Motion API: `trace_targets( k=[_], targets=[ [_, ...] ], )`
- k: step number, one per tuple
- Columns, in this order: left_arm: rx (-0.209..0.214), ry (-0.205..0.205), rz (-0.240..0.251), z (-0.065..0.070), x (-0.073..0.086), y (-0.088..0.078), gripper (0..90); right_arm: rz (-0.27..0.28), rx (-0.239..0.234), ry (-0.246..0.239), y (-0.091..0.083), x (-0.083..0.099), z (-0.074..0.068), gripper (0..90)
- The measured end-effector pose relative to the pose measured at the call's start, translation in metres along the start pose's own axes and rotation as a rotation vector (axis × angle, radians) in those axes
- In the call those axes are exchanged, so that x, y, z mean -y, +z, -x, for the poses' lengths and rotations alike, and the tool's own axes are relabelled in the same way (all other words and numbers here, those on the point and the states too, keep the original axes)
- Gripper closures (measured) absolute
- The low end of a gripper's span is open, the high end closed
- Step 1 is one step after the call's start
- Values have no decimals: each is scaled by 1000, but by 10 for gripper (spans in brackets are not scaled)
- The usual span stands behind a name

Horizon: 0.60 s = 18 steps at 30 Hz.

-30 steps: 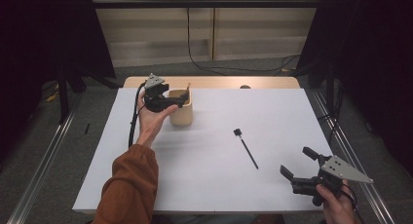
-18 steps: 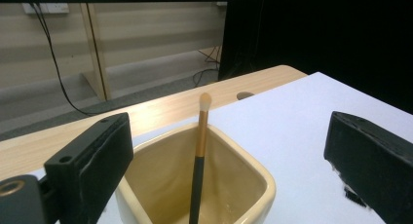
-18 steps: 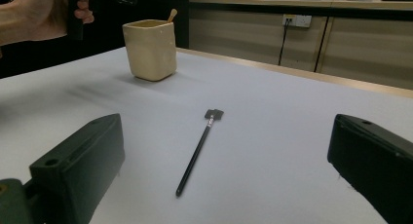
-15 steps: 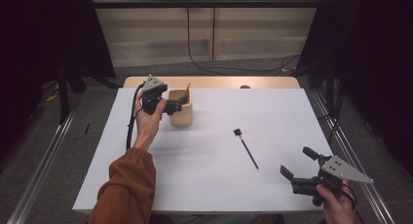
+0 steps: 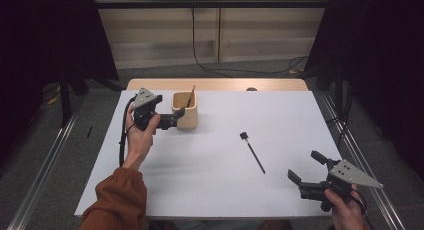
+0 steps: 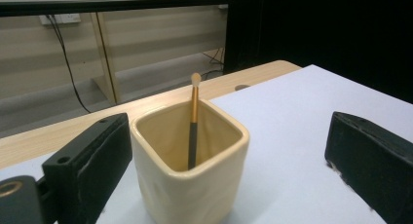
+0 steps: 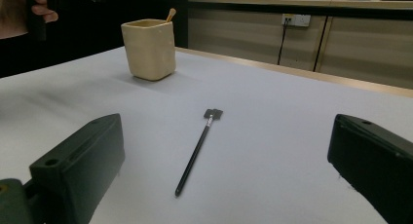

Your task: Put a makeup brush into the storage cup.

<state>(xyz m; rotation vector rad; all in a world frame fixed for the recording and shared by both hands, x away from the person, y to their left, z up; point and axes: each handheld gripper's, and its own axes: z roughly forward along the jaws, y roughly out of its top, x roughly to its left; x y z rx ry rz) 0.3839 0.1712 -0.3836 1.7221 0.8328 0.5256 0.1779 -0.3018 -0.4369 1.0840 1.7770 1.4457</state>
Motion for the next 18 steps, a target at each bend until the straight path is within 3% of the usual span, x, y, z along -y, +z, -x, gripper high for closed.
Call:
trace_targets(
  k=[8, 15, 18],
  targets=[
    [-2, -24, 16, 1, 11, -17, 32, 0, 1, -3, 0, 0, 0, 0],
    [-1, -16, 4, 7, 18, -23, 39, -3, 1, -4, 0, 0, 0, 0],
    [-8, 7, 2, 14, 21, -27, 39, -3, 1, -3, 0, 0, 0, 0]
  ],
)
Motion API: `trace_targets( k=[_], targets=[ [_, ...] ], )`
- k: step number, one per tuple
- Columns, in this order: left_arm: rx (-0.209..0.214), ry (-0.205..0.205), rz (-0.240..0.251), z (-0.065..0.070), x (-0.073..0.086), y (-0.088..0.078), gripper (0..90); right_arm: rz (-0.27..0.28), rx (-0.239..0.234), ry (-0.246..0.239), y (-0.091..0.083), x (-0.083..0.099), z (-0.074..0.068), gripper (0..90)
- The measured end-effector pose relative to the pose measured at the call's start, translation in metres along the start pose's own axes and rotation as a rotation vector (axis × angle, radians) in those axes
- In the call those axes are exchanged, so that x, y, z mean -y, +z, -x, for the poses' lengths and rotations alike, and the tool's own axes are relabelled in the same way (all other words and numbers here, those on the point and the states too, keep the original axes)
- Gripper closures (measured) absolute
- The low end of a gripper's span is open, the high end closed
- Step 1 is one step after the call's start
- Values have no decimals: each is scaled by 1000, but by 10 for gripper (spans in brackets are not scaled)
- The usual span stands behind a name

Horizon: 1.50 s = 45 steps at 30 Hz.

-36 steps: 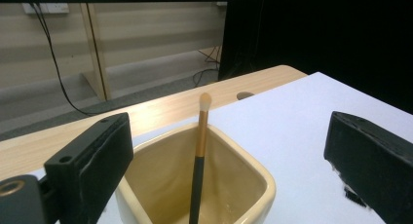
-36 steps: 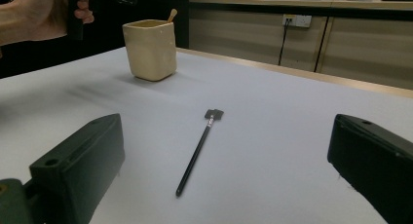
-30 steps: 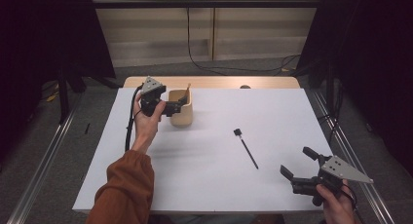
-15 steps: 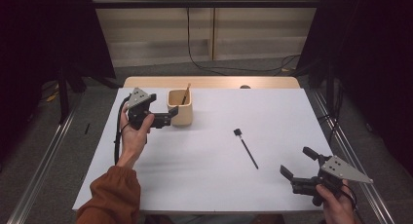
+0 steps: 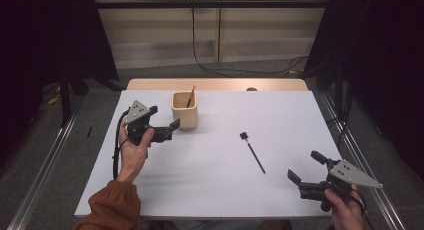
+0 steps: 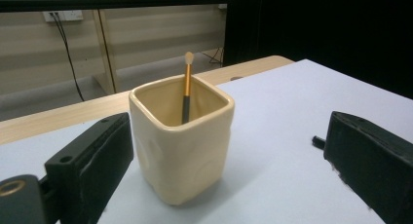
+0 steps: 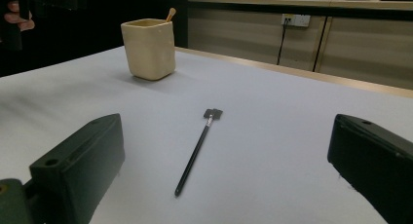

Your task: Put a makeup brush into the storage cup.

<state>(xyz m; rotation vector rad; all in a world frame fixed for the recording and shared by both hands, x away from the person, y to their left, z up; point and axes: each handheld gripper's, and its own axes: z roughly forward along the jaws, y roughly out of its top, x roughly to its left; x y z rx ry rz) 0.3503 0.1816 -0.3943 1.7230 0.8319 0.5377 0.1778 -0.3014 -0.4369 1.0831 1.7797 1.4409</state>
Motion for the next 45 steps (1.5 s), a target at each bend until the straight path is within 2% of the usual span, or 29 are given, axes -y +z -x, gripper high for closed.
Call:
trace_targets(
  k=[1, 4, 12, 15, 19, 22, 26, 28, 31, 34, 39, 45],
  targets=[
    [-2, 6, -3, 1, 1, -2, 38, 2, -1, 1, 0, 0, 0, 0],
    [8, -10, 5, 5, 3, -8, 36, 1, 0, 1, 0, 0, 0, 0],
    [9, -5, 3, 13, 11, -22, 35, 0, -1, -3, 0, 0, 0, 0],
    [-17, 15, -2, 16, 15, -26, 36, 1, -2, -4, 0, 0, 0, 0],
    [-31, 20, -19, 18, 22, -31, 33, 0, -2, -2, 0, 0, -1, 0],
    [-34, -6, 9, 20, 27, -35, 24, 0, -2, -2, 1, 0, -1, 0],
    [-42, -1, 11, 23, 32, -41, 24, 1, -3, -3, 1, 0, -1, 0],
    [-29, -21, 23, 24, 34, -46, 24, 0, -2, -3, 1, 0, -1, 0],
    [-29, -20, 31, 28, 37, -52, 25, 1, -1, -2, 1, 0, -1, 0],
    [-45, -17, 14, 30, 40, -58, 28, 1, 0, -2, 2, 0, 0, 0],
    [-38, -25, 1, 33, 48, -68, 25, -1, 1, -2, 2, -1, -1, 0],
    [-50, -52, 11, 39, 55, -79, 25, -5, 4, 1, 3, 0, 0, 0]
  ],
)
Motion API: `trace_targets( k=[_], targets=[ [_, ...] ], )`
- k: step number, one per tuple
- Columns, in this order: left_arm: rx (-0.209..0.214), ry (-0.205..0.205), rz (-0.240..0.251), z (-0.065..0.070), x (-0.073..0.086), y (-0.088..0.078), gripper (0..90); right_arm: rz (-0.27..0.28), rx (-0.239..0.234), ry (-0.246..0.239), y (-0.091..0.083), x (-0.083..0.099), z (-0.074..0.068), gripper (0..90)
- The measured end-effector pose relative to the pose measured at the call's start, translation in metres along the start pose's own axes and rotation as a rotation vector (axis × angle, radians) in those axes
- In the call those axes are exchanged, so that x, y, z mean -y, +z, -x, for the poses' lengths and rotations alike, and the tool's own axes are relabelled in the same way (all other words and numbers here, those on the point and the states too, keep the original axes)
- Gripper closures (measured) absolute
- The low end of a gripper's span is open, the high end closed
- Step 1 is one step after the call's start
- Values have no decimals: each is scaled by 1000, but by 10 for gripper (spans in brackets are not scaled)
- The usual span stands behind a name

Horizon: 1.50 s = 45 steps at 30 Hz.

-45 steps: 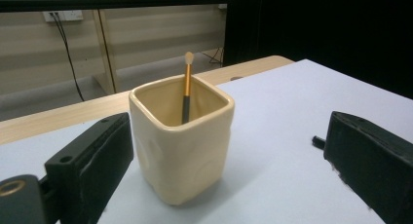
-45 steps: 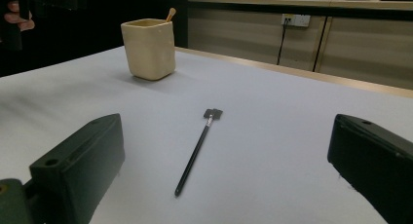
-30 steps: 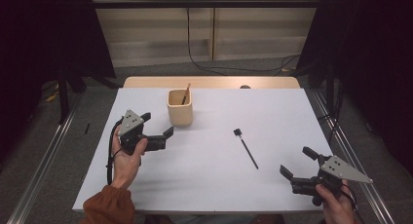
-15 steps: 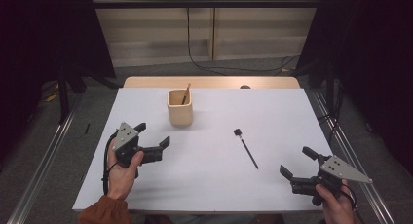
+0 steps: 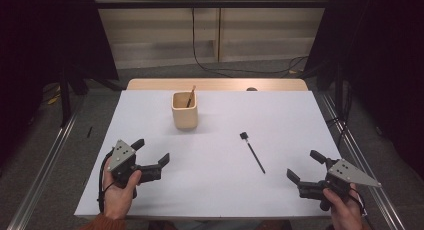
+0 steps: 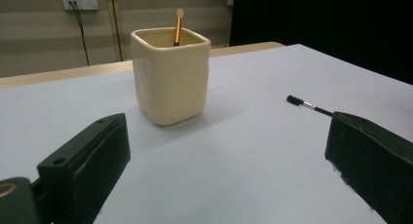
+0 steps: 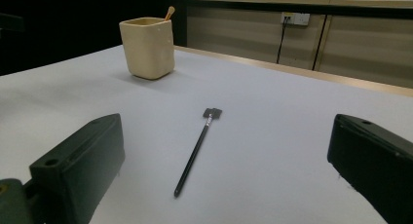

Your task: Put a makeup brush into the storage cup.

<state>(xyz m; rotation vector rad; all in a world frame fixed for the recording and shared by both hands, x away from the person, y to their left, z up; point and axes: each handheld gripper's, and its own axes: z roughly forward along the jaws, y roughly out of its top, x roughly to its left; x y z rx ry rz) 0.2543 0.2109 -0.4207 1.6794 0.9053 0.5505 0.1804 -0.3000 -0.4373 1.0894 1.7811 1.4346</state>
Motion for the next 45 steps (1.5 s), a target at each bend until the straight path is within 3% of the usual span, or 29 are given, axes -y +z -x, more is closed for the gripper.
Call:
trace_targets(
  k=[8, 11, 13, 14, 24, 31, 36, 38, 45],
  targets=[
    [2, 5, -23, 3, 13, -19, 22, 0, -1, 0, 2, -1, -2, 0],
    [-6, -4, -6, 1, 17, -25, 21, 1, -2, -3, 1, -1, -1, 0],
    [22, -24, 21, -1, 19, -27, 21, 2, -2, -6, 1, -1, -1, 0],
    [17, -16, 33, -1, 19, -28, 19, 3, -2, -7, 1, -1, -1, 0],
    [-10, -23, 43, -4, 19, -31, 18, 11, -10, -12, 0, -2, -1, 0],
    [0, -14, 39, -4, 18, -32, 18, 11, -13, -11, 3, -3, -2, 0],
    [-3, -31, 47, -4, 17, -33, 18, 29, -2, -14, 0, -4, -1, 0],
    [-5, -17, 54, -3, 16, -36, 19, 29, -1, -16, 1, -5, 0, 0],
    [-4, -23, 70, -2, 15, -38, 18, 67, -16, -41, 10, -17, -1, 0]
  ],
)
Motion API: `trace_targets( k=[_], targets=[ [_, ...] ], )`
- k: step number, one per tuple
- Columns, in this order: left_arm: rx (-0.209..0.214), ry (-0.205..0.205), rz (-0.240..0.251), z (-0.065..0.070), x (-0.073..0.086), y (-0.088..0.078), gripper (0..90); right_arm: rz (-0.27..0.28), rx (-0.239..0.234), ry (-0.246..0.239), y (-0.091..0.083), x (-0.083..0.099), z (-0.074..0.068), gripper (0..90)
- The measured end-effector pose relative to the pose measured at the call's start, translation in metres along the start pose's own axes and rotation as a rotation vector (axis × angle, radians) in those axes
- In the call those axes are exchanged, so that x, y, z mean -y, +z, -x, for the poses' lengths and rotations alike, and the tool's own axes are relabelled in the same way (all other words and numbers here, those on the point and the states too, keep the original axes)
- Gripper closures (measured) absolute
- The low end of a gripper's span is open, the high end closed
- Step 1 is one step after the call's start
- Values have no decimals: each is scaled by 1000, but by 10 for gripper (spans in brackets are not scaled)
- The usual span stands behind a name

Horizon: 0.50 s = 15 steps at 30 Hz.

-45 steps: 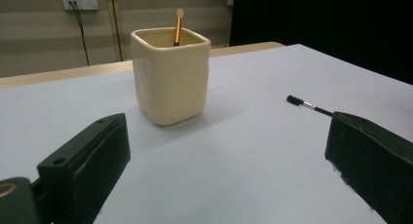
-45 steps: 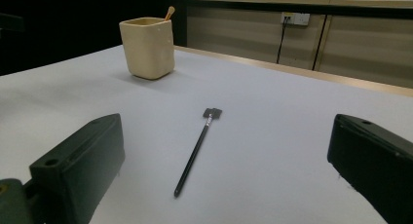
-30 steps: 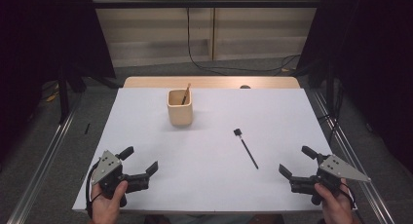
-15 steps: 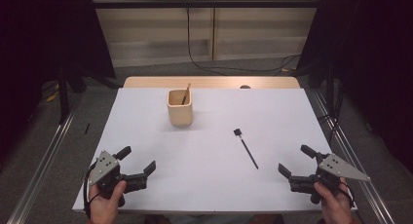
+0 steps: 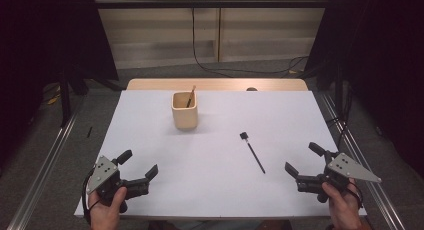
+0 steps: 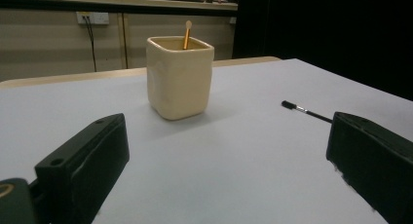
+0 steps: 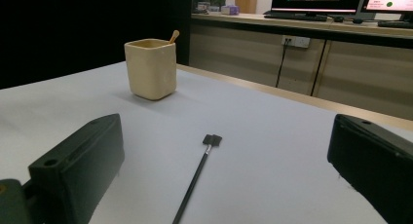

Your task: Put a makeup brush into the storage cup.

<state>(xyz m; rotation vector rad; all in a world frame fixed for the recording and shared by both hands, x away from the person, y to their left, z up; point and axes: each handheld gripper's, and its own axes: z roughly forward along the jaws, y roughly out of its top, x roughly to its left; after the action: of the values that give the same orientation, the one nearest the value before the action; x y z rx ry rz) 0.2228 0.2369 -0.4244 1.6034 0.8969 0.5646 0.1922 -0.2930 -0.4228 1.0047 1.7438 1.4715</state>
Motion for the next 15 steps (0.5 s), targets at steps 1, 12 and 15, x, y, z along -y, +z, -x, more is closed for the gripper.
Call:
trace_targets(
  k=[1, 12, 15],
  targets=[
    [0, 1, 0, 1, 0, 0, 18, -2, -3, 7, 3, -1, 0, 0],
    [1, 7, -7, 1, 0, -2, 18, -17, -33, -11, 35, -13, 6, 22],
    [1, 12, -16, 2, 0, -1, 18, -18, -42, -24, 45, -18, 9, 25]
  ],
)
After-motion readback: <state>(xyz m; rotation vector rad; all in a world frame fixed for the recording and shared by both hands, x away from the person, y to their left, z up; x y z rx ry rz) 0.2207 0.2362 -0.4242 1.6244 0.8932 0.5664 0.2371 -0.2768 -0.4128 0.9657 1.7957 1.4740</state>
